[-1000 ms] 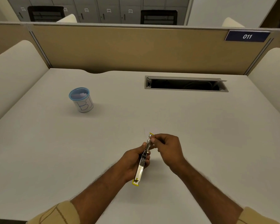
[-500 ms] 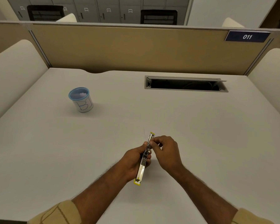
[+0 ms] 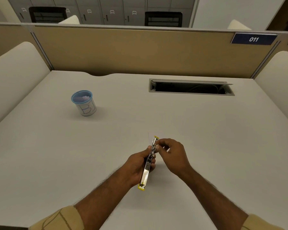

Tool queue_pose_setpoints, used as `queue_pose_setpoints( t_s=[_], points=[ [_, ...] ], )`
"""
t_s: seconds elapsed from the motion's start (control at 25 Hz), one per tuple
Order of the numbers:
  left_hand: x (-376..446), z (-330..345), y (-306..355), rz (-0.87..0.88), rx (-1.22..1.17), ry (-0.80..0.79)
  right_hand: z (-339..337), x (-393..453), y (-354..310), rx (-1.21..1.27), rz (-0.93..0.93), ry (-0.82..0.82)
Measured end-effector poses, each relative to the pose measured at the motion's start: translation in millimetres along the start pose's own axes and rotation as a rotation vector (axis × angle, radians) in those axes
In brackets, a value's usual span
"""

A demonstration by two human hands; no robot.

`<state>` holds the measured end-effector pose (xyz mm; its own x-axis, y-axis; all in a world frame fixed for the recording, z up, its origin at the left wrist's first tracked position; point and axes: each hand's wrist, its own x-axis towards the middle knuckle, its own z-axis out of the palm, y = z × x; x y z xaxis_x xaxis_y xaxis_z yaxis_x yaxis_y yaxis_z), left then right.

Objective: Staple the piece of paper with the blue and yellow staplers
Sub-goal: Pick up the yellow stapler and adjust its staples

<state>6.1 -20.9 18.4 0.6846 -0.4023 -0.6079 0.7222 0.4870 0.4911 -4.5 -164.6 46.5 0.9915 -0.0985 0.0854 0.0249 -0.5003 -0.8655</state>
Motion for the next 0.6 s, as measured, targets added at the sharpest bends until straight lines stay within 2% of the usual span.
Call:
queue_pose_setpoints(
  t_s=[0.08,0.28,0.6],
  points=[
    [0,0,1,-0.007,-0.004,-0.005,-4,0,3,0.041,0.002,-0.032],
    [-2,0,1,-0.025,0.031,-0.031,-14,2,7,-0.031,-0.084,-0.093],
    [-5,3,2,-0.011,0.066,0.028,-15,0,2,-0.065,-0.172,-0.159]
  ],
)
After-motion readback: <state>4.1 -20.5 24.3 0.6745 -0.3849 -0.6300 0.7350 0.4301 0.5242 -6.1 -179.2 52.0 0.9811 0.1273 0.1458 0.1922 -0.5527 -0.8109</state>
